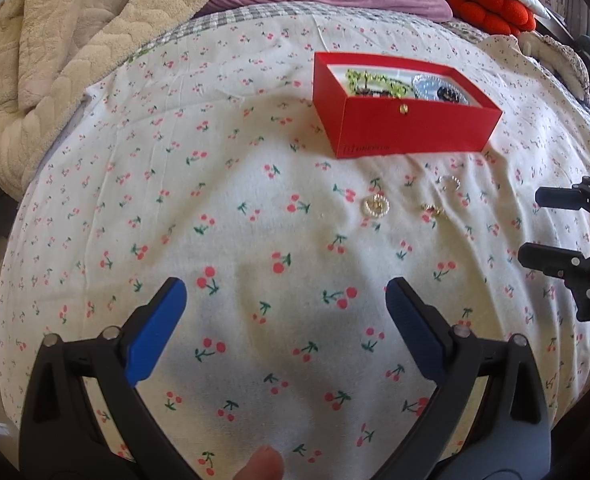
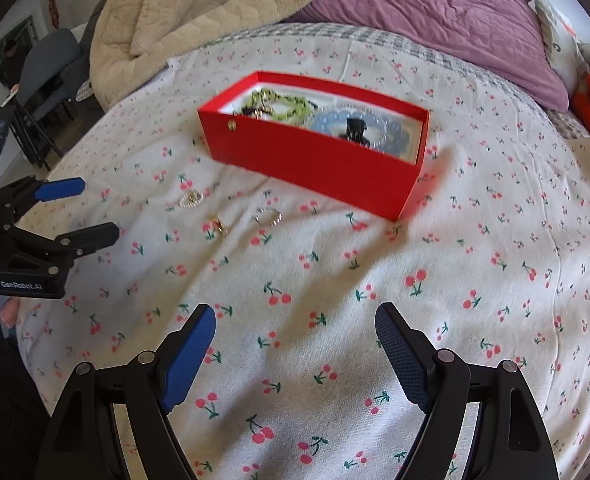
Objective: Organize jewelry
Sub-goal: 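Move both tools toward the pearl ring and gold earring beside the box, then grasp the pearl ring with left tool while right grasps the gold earring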
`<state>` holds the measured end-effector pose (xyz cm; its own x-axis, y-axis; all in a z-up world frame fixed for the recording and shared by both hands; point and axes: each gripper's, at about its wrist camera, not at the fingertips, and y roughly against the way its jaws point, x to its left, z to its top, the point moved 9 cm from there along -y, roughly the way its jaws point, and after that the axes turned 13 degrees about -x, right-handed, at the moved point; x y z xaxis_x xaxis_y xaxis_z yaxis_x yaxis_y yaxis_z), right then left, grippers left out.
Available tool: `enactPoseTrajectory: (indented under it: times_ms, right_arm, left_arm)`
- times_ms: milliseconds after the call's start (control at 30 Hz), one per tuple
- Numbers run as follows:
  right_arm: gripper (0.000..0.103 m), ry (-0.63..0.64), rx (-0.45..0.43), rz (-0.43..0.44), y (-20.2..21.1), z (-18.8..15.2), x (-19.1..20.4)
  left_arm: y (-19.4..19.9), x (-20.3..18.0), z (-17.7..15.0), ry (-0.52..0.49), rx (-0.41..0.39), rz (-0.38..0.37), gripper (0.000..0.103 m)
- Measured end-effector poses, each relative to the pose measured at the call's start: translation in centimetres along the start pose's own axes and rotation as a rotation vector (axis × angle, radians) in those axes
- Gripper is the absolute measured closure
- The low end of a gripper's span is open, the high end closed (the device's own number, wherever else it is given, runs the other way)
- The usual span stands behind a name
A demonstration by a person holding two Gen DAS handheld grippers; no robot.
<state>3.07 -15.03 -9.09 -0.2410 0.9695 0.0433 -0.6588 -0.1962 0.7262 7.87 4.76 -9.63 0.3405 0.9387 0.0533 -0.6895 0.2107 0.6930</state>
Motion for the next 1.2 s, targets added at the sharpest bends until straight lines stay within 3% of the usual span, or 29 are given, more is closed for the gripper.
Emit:
enactPoseTrajectory:
  times_ms: [333, 567, 733, 833, 1000, 1200]
  right_arm:
    - [0.019, 0.015, 0.018, 0.001, -1.8, -0.1, 0.2]
    - [0.019, 0.066, 0.015, 0.013, -2.7, 0.5, 1.2]
    - [0.019, 0.077, 0.014, 0.022, -3.2, 0.9, 1.1]
    - [0.019, 0.078, 0.013, 0.026, -3.5, 1.1, 0.9]
    - [0.019, 0.075, 0.001, 0.037, -3.6, 1.5, 0.8]
    - [0.020, 0.090, -0.021, 0.060, -3.4, 2.3, 1.5]
  left_arm:
    - [-2.0, -0.9, -0.1, -0.049, 0.011, 0.016, 0.004]
    - [-2.9, -2.6, 1.5, -0.053, -0.004, -0.082, 0.027]
    - [-3.3, -4.6, 2.4, -0.086, -0.017, -0.175, 0.037]
    - [-3.8, -5.2, 2.6, -0.112, -0.012, -0.185, 0.049]
    - [-3.7, -5.5, 3.7, -0.093, -0.031, -0.220, 0.055]
    - [-4.5, -5.2, 3.9, -0.057, -0.016, -0.241, 0.073]
